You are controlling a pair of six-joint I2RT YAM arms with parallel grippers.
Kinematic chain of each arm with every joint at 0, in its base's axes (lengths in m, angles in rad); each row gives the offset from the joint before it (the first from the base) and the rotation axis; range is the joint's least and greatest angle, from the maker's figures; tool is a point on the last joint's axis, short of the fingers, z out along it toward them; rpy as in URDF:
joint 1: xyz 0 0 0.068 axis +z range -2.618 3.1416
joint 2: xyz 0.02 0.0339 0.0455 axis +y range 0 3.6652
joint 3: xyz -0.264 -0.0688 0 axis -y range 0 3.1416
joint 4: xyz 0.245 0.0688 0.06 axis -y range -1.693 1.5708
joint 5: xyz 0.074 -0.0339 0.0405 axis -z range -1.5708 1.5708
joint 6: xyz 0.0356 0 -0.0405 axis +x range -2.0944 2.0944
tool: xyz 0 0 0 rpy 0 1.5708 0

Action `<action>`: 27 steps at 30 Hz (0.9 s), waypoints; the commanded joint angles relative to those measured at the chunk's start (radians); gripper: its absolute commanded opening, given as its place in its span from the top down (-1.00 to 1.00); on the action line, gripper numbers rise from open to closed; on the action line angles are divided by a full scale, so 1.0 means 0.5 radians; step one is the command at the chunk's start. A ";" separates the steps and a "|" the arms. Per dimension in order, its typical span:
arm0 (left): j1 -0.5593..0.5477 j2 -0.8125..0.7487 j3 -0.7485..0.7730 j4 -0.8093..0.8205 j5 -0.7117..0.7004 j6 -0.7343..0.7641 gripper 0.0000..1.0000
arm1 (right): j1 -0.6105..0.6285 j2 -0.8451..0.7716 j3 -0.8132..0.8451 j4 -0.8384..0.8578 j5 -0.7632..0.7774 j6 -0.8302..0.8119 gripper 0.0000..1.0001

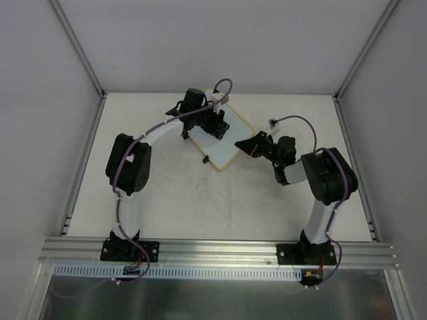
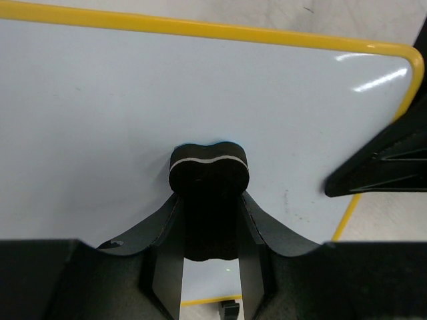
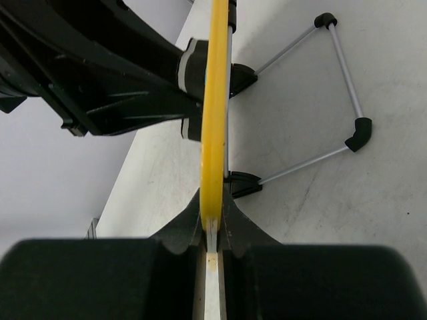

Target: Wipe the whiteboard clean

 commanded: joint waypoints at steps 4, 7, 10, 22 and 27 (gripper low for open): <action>-0.196 -0.032 -0.161 -0.149 0.276 0.012 1.00 | 0.042 -0.063 0.070 0.495 -0.128 -0.009 1.00; -0.276 -0.023 -0.201 -0.149 0.218 0.015 1.00 | 0.042 -0.069 0.067 0.495 -0.125 0.000 1.00; -0.352 -0.014 -0.226 -0.146 0.138 0.000 1.00 | 0.042 -0.069 0.067 0.498 -0.125 -0.003 1.00; -0.439 0.008 -0.462 -0.152 -0.359 -0.202 1.00 | 0.042 -0.082 0.058 0.498 -0.125 -0.003 1.00; -0.478 -0.066 -0.618 -0.197 -0.482 -0.313 1.00 | 0.042 -0.079 0.058 0.502 -0.119 -0.003 1.00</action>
